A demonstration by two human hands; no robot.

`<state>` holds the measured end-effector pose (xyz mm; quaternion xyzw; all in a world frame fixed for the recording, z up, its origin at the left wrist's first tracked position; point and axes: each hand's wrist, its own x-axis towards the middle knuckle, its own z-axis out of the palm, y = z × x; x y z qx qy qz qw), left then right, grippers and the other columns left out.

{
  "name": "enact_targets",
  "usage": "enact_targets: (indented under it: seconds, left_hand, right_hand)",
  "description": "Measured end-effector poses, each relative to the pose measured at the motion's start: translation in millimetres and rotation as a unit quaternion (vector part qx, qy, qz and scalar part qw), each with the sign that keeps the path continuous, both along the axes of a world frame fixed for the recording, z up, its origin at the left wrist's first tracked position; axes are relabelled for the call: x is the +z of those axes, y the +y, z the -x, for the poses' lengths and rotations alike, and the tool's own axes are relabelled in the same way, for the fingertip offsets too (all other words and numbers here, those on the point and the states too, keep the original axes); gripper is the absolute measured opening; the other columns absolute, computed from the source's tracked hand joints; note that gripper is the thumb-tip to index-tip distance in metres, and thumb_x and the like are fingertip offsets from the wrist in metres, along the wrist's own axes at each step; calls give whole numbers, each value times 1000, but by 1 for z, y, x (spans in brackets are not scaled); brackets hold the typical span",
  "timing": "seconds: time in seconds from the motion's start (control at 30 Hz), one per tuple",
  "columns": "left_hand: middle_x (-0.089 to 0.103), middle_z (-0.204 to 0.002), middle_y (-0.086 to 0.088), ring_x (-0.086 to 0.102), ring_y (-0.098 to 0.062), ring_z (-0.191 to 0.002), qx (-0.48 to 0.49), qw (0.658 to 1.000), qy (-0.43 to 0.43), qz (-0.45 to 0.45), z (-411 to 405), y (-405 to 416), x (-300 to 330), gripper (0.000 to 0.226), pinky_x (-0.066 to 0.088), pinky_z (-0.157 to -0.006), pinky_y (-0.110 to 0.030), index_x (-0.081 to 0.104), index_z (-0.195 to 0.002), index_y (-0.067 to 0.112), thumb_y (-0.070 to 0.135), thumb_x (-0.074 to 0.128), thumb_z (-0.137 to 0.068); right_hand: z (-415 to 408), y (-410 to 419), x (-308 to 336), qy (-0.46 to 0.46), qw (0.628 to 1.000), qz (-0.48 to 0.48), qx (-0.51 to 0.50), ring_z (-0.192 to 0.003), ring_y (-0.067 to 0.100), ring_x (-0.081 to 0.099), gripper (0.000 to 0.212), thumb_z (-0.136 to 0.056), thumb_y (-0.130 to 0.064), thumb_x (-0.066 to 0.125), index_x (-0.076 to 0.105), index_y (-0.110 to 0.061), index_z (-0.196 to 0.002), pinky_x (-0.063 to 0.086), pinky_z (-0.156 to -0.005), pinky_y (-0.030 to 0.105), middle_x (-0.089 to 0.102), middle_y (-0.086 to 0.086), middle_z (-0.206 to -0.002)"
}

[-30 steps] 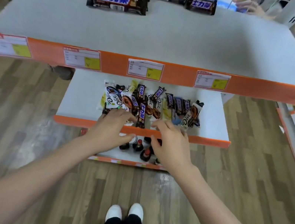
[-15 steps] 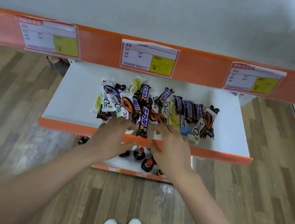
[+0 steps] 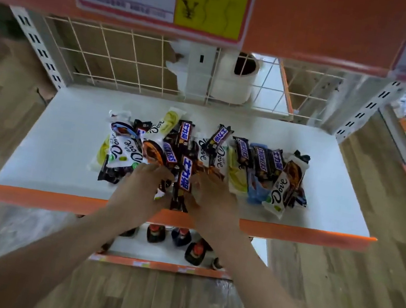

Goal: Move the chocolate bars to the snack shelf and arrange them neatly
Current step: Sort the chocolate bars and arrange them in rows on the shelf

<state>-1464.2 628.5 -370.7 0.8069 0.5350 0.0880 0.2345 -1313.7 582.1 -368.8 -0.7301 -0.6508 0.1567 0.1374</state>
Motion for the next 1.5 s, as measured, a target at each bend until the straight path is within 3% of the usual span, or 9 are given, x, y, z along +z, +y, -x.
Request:
enact_targets:
  seconds: [0.23, 0.4, 0.53, 0.77, 0.97, 1.07, 1.2, 1.33, 1.5]
  left_hand:
    - [53, -122, 0, 43, -24, -117, -28, 991, 49, -124, -8, 14, -2, 49, 36, -91, -38, 56, -119, 21, 2, 55, -74]
    - [18, -154, 2, 17, -21, -139, -100, 949, 236, -184, -23, 32, 0, 69, 20, -107, -37, 18, -146, 22, 25, 53, -87]
    - [41, -137, 1, 30, -21, -129, -99, 932, 283, -201, -33, 34, -1, 51, 28, -99, -36, 38, -133, 19, 23, 55, -85]
    - [48, -131, -10, 41, -32, -125, -101, 918, 293, -248, -28, 28, 1, 44, 39, -93, -38, 46, -129, 11, 15, 55, -86]
    - [59, -99, -22, 58, -36, -88, -124, 964, 36, -232, -24, 21, 2, 33, 53, -70, -41, 59, -99, -6, -2, 72, -68]
    - [54, -105, -15, 51, -14, -75, -44, 977, -152, -143, -36, 13, -1, 27, 41, -63, -22, 56, -104, 0, -3, 63, -79]
    - [58, -98, -6, 55, -2, -69, 82, 960, -257, -80, -45, 8, -12, 24, 39, -59, -3, 56, -100, 11, 0, 62, -80]
    - [57, -90, 0, 55, -3, -73, 154, 950, -271, -34, -40, 6, -17, 27, 40, -55, -8, 52, -95, 19, 1, 63, -78]
    - [40, -113, -5, 45, -8, -72, 59, 984, -166, -32, -41, 3, -18, 36, 36, -64, -7, 53, -121, 9, 6, 57, -86]
  right_hand:
    - [24, 23, -20, -73, 995, -44, -46, -106, 22, 57, 51, -84, -52, 52, 48, -16, -120, 38, -98, 37, 62, 1, -113]
    - [20, 26, -15, -13, 997, 21, -71, -106, 22, 57, 51, -84, -28, 60, 37, -20, -128, 46, -72, 31, 54, 1, -118]
    - [-6, 16, -7, -82, 995, -4, -50, -100, 20, 56, 35, -88, -25, 55, 43, -20, -121, 39, -67, 27, 56, -1, -112]
    - [-45, 4, -11, -140, 986, 16, -86, -122, 20, 45, 43, -89, -17, 50, 40, -22, -130, 30, -103, 37, 51, -3, -126]
    - [-51, -1, -14, -121, 989, 23, -88, -128, 20, 40, 44, -89, -12, 51, 40, -20, -130, 28, -106, 39, 50, -2, -128]
    - [-53, -1, -10, -110, 990, 31, -88, -127, 21, 40, 43, -88, -11, 53, 42, -21, -128, 31, -104, 42, 51, -2, -126]
    - [-59, 0, -7, -107, 989, 54, -84, -125, 24, 43, 46, -87, -11, 55, 41, -20, -130, 32, -104, 44, 52, -1, -125]
    - [-61, 1, -6, -95, 990, 64, -85, -123, 24, 44, 47, -85, -14, 56, 41, -20, -130, 33, -103, 43, 52, 0, -125]
    - [-57, 4, -8, -85, 991, 60, -90, -123, 23, 43, 45, -88, -33, 57, 42, -21, -128, 36, -101, 43, 51, 0, -125]
